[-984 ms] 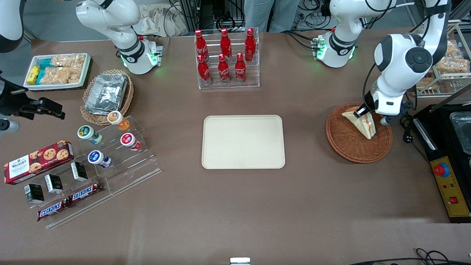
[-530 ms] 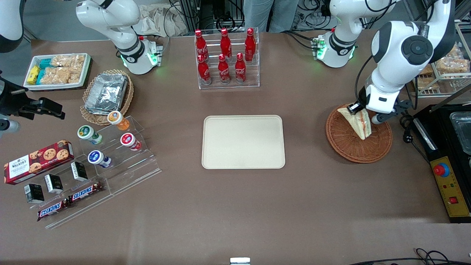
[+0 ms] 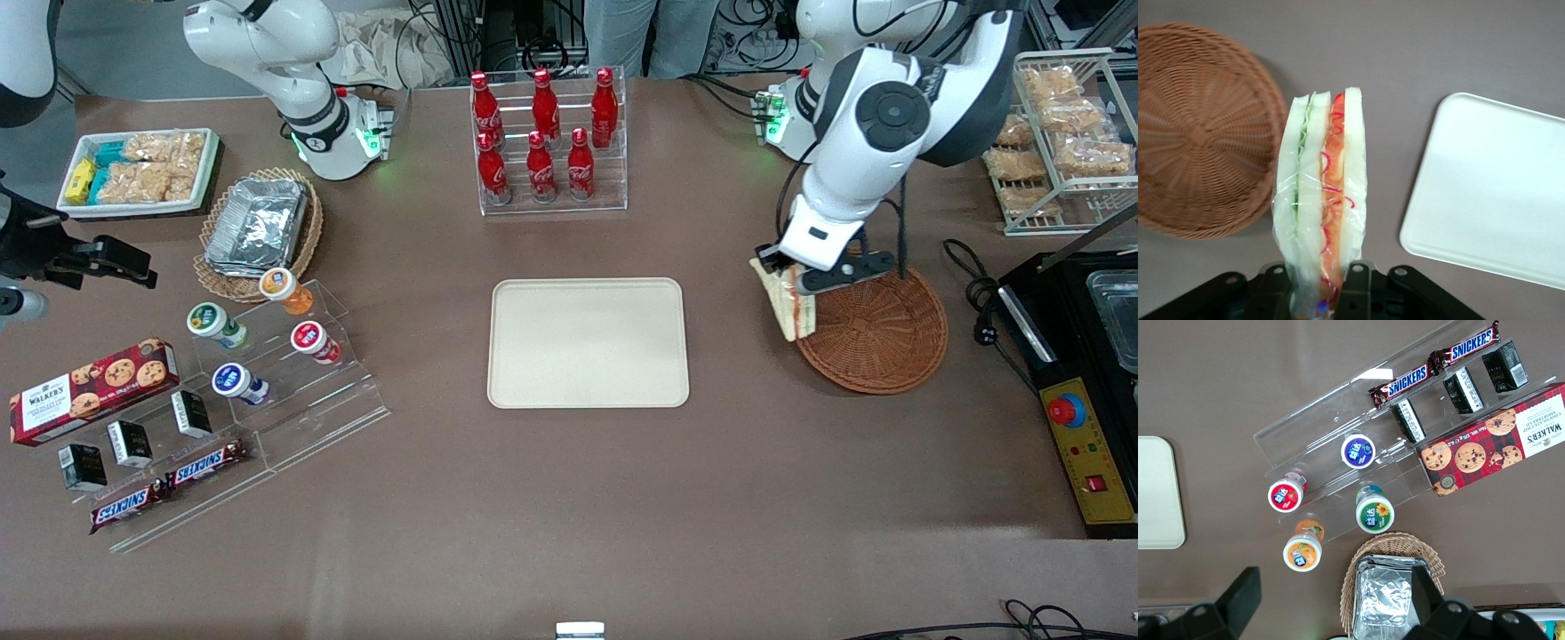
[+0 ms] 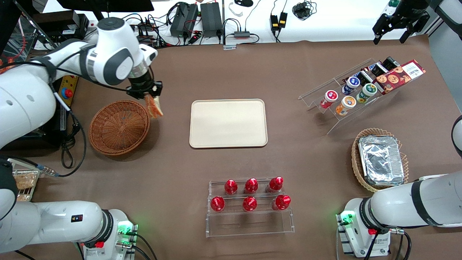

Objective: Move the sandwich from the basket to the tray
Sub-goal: 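Lift the sandwich up out of the basket with the left gripper, then carry the sandwich over the cream tray and lower it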

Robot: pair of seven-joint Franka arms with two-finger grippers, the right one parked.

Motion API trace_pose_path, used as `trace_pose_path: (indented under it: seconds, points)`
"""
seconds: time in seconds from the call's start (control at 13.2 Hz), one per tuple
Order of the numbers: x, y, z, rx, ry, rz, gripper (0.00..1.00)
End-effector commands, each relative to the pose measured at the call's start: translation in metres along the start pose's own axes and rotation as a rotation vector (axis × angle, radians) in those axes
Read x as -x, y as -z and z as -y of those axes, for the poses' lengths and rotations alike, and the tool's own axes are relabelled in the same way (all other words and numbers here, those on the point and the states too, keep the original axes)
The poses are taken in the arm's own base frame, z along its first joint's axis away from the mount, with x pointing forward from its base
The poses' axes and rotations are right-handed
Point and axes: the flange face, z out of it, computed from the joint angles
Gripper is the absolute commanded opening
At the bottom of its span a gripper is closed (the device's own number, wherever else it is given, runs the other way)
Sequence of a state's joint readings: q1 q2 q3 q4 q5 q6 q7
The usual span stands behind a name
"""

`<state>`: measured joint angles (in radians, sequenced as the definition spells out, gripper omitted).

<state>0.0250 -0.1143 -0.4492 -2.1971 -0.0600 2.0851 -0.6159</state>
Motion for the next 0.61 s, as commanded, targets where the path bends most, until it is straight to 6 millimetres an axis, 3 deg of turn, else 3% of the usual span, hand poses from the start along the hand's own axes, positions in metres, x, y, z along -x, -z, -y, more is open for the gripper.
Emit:
trace_pose_path:
  seconds: [0.0, 0.53]
  points:
    - [0.004, -0.006, -0.034, 0.049, -0.067, -0.016, 0.00]
    - [0.028, -0.049, -0.091, 0.114, -0.193, -0.030, 0.00]
